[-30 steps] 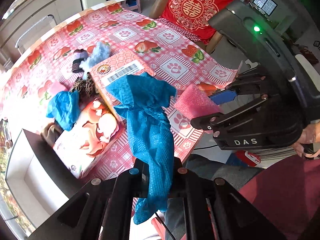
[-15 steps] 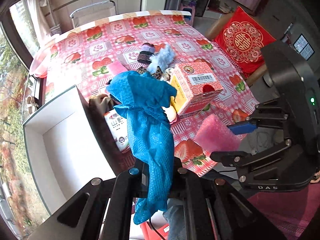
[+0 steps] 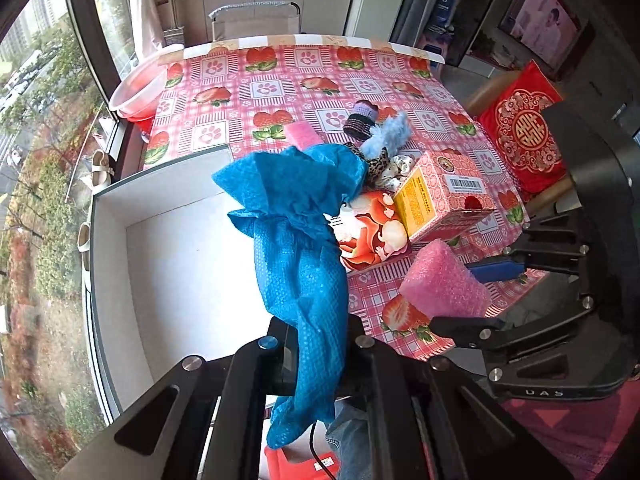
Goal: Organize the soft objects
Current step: 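Carry the blue glove and pink sponge with both tools over the open white box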
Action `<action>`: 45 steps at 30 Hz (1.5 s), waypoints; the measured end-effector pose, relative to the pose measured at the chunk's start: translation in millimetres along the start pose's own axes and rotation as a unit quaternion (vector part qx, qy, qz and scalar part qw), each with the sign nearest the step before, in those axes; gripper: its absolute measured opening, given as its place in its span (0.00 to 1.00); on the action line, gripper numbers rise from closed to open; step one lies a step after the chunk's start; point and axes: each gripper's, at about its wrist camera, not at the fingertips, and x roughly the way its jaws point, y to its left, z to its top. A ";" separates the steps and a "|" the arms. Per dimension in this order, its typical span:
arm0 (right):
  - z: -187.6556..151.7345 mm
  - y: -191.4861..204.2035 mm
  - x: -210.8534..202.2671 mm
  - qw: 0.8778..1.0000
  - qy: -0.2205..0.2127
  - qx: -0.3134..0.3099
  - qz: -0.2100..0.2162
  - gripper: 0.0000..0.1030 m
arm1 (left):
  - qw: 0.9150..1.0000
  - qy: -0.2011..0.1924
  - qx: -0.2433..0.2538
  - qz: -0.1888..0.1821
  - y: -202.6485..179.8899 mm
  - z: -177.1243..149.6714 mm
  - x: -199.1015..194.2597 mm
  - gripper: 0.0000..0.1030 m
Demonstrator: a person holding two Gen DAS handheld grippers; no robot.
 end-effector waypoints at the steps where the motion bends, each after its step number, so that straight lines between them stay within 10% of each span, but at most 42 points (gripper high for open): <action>1: 3.0 2.7 -0.7 1.000 -0.001 -0.005 0.001 0.43 | 1.000 -0.002 -0.006 0.002 3.4 -0.9 -0.8 0.08; 45: 48.7 28.4 -1.6 0.998 -0.004 -0.055 0.016 0.43 | 0.994 -0.022 -0.096 0.049 51.3 -13.1 -10.0 0.08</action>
